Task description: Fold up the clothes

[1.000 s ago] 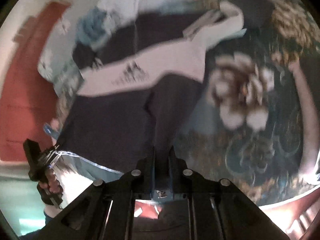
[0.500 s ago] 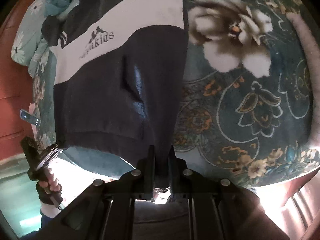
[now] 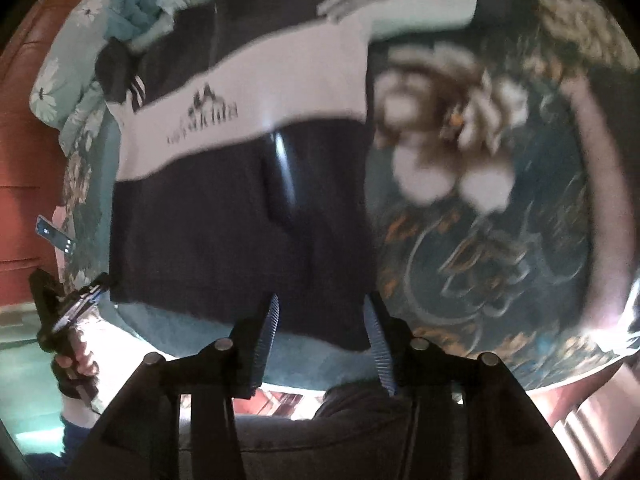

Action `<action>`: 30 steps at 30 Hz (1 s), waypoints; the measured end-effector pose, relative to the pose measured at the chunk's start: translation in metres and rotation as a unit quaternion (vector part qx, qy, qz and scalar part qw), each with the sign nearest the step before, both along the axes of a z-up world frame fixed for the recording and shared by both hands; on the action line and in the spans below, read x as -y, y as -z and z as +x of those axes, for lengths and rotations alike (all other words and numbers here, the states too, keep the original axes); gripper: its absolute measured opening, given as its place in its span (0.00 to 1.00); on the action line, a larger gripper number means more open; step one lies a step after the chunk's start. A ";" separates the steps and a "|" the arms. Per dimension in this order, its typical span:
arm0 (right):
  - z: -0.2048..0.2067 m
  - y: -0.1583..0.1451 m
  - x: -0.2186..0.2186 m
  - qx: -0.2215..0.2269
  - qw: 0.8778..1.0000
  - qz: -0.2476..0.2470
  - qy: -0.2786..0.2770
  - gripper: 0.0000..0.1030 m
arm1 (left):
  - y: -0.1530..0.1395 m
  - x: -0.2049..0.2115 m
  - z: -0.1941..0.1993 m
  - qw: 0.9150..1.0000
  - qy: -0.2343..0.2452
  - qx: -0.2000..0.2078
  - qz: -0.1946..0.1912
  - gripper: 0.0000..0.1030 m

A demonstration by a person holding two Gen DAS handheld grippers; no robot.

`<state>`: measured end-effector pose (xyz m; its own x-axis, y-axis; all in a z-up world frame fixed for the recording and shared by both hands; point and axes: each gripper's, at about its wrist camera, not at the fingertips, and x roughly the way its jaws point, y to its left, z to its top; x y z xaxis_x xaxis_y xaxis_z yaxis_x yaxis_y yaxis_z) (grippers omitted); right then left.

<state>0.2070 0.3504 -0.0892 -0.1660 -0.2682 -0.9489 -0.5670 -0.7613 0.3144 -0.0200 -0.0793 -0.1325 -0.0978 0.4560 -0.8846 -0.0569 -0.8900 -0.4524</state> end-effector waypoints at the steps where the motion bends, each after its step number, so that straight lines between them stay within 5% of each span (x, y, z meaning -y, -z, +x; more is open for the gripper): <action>1: 0.000 -0.004 -0.006 -0.006 1.000 0.008 0.005 0.46 | -0.004 -0.002 -0.011 1.000 -0.001 -0.009 -0.007 0.43; 6: -0.007 -0.010 -0.049 -0.022 0.998 0.019 0.056 0.47 | -0.030 -0.013 -0.082 0.998 -0.017 -0.055 -0.031 0.51; 13: -0.016 0.004 -0.057 -0.065 0.994 -0.005 0.090 0.47 | -0.044 -0.089 -0.205 0.990 -0.016 -0.112 -0.085 0.56; 19: -0.014 0.013 -0.072 -0.082 0.991 -0.005 0.104 0.47 | -0.022 -0.154 -0.277 0.971 0.000 -0.136 -0.198 0.56; 25: -0.003 0.019 -0.089 -0.091 0.988 -0.012 0.121 0.47 | 0.015 -0.184 -0.314 0.941 -0.008 -0.135 -0.309 0.55; 27: 0.002 0.023 -0.095 -0.087 0.987 -0.011 0.132 0.47 | 0.021 -0.180 -0.319 0.940 -0.026 -0.131 -0.313 0.50; 30: 0.009 0.029 -0.102 -0.089 0.984 -0.024 0.150 0.47 | 0.017 -0.171 -0.318 0.940 -0.046 -0.142 -0.308 0.16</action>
<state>0.2159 0.4528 -0.1183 -0.4064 -0.2259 -0.8853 -0.6969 -0.5500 0.4603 -0.3379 0.0919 -0.1496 -0.3830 -0.1554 -0.9106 -0.0067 -0.9853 0.1709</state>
